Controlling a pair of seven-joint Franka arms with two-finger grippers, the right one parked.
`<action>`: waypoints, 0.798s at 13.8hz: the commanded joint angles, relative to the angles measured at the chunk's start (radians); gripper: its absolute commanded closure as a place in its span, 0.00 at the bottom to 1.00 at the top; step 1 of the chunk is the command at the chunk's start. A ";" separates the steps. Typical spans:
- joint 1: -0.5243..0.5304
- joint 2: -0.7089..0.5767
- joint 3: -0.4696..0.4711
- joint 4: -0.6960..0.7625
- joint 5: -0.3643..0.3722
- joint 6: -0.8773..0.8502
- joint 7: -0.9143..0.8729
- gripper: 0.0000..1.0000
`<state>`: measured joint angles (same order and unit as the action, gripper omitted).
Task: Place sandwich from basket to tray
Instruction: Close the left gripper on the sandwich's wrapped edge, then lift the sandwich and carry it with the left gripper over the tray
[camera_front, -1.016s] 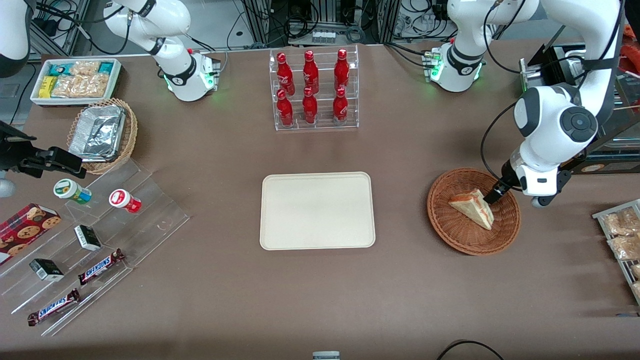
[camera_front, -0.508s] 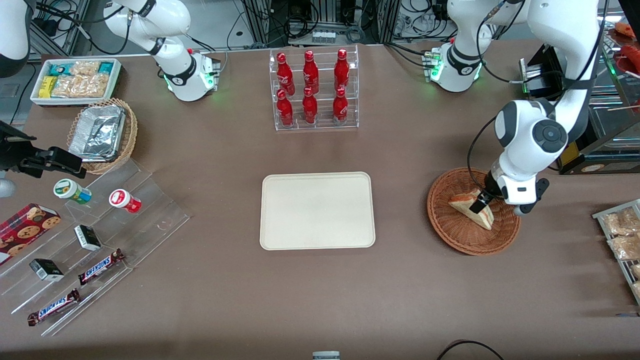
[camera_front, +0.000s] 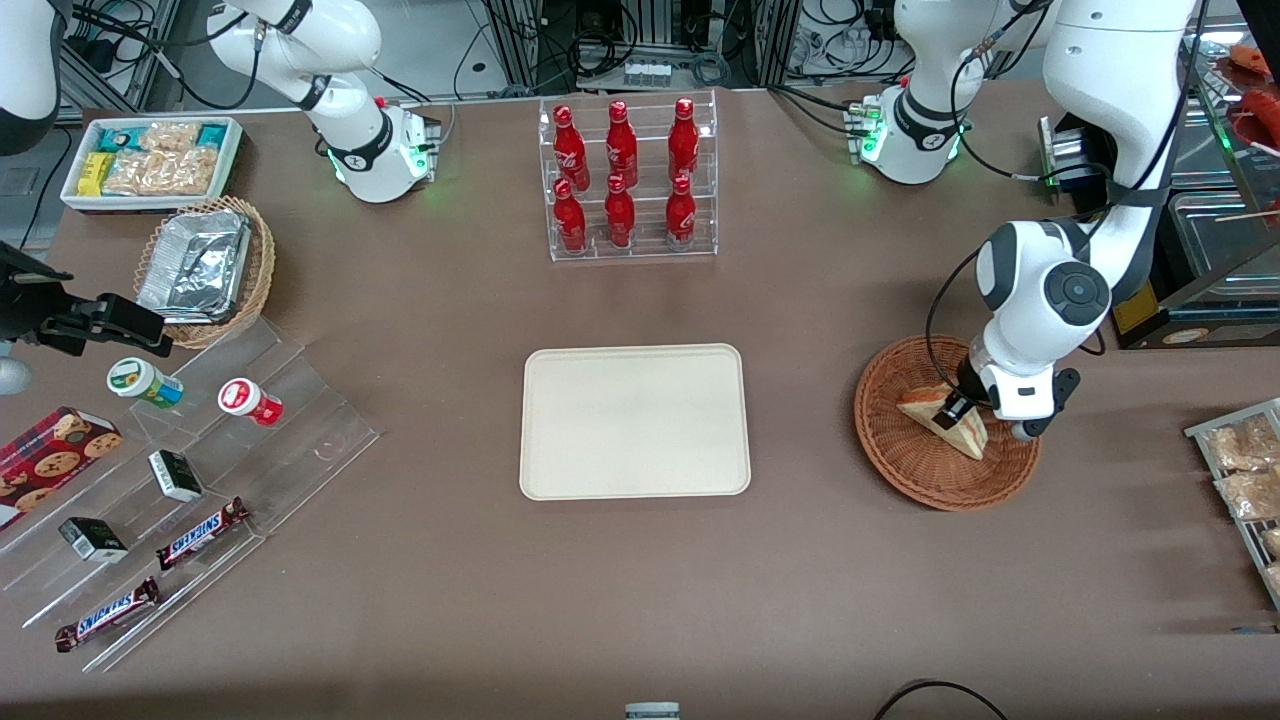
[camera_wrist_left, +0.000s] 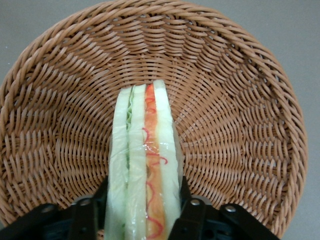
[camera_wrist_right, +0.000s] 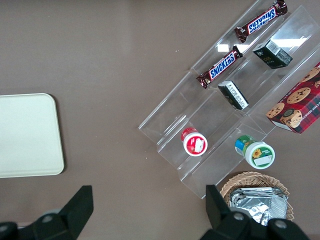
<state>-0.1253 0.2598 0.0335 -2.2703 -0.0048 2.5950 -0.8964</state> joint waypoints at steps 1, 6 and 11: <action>-0.007 -0.062 0.003 0.011 -0.007 -0.035 -0.013 1.00; -0.007 -0.140 -0.081 0.254 -0.001 -0.465 0.082 1.00; -0.008 -0.102 -0.294 0.419 -0.001 -0.576 0.073 1.00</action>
<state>-0.1358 0.1120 -0.2008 -1.9103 -0.0045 2.0421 -0.8275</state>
